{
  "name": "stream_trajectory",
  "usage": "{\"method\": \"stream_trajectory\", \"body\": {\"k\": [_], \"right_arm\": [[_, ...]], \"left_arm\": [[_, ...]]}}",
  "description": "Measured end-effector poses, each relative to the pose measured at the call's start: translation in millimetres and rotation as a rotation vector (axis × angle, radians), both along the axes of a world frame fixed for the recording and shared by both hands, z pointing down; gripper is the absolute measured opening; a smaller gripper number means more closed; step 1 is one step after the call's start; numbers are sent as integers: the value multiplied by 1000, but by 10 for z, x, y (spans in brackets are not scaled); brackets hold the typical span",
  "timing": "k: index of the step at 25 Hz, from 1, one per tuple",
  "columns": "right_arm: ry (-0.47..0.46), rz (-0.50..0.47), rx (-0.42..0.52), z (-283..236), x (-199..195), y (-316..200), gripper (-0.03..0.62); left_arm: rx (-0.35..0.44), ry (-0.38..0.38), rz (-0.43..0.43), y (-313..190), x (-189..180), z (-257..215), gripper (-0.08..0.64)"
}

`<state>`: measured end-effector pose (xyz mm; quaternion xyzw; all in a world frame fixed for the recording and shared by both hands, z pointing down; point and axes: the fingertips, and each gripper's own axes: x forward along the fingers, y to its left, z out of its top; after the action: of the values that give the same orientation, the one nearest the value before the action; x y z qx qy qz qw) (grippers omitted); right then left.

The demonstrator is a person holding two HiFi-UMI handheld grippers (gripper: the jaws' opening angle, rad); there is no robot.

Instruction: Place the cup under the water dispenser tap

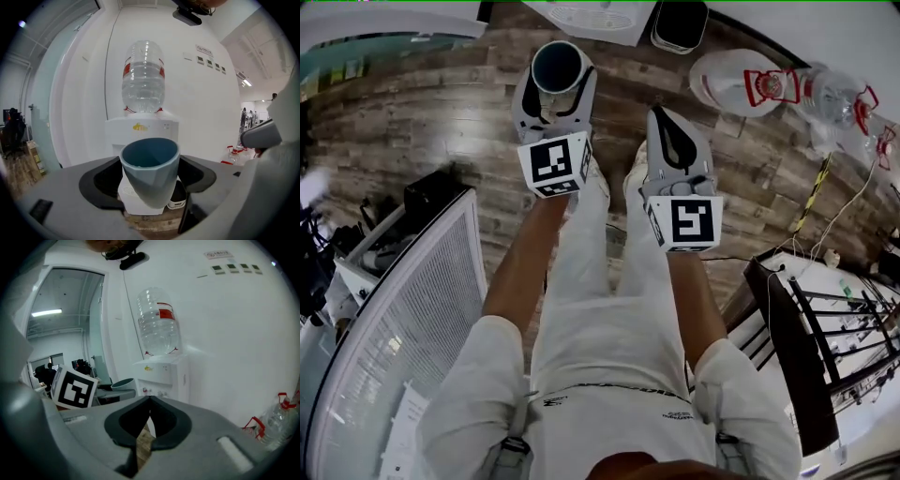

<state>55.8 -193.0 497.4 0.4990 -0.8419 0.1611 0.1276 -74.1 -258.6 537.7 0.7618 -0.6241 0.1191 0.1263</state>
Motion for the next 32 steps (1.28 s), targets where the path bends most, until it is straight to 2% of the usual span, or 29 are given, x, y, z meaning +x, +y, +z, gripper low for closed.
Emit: {"method": "stream_trajectory", "body": {"k": [8, 17, 27, 32], "right_arm": [[39, 14, -36, 564, 0, -26, -2], [21, 32, -89, 1038, -117, -199, -2], [24, 42, -147, 1529, -179, -306, -2], [32, 50, -156, 1646, -170, -377, -2]], "left_arm": [[-15, -21, -4, -425, -213, 849, 360], [-38, -28, 1, -939, -240, 1628, 360], [-45, -33, -28, -1346, -380, 2223, 360], [-39, -73, -5, -1576, -396, 2446, 360]]}}
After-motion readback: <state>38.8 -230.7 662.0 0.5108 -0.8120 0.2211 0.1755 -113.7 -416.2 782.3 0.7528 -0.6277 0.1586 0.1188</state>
